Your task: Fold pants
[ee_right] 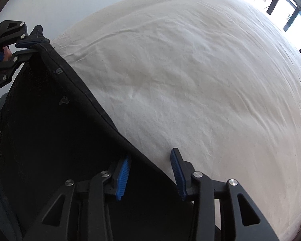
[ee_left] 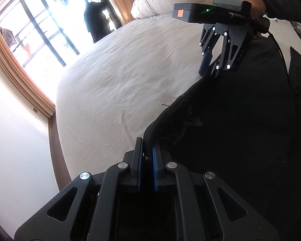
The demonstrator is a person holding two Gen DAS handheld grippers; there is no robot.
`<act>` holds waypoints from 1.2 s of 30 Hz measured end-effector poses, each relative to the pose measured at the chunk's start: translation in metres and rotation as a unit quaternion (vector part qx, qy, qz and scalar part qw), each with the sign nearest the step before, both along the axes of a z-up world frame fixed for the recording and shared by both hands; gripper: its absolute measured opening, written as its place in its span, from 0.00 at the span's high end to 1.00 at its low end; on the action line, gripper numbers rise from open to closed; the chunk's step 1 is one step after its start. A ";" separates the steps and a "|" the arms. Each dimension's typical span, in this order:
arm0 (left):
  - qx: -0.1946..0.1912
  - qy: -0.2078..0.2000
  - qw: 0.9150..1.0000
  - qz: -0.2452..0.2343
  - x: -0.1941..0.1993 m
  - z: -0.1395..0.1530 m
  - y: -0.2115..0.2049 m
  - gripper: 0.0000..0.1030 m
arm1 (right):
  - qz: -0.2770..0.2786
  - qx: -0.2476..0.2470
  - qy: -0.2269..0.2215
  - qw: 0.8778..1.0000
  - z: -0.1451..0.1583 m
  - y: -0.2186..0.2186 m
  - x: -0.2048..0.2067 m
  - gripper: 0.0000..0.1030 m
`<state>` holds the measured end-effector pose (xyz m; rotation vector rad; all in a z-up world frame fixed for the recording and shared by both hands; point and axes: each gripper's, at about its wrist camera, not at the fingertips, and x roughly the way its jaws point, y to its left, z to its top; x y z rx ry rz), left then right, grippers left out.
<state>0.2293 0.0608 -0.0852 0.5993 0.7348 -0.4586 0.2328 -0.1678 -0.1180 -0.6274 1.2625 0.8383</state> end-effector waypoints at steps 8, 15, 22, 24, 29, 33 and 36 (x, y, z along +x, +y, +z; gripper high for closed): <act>-0.012 0.011 1.000 0.016 0.006 0.000 0.004 0.93 | 0.005 0.008 -0.009 1.000 0.014 0.006 -0.014 0.89; -0.026 0.008 0.999 0.036 0.003 0.009 0.002 0.93 | -0.024 0.013 -0.049 0.998 0.038 0.005 -0.044 0.96; -0.043 0.000 0.998 0.049 -0.018 0.025 -0.002 0.94 | -0.090 0.057 -0.075 0.991 0.053 0.002 -0.081 0.96; -0.048 -0.003 0.998 0.049 -0.027 0.032 -0.004 0.94 | -0.106 0.074 -0.079 0.988 0.057 0.004 -0.093 0.96; -0.056 -0.006 0.997 0.051 -0.056 0.044 -0.006 0.94 | -0.142 0.121 -0.090 0.978 0.069 0.002 -0.131 0.96; -0.063 -0.005 0.997 0.047 -0.088 0.049 -0.006 0.94 | -0.163 0.150 -0.105 0.970 0.081 0.000 -0.167 0.96; -0.061 -0.002 0.997 0.036 -0.117 0.048 -0.008 0.94 | -0.168 0.157 -0.118 0.966 0.092 -0.008 -0.199 0.96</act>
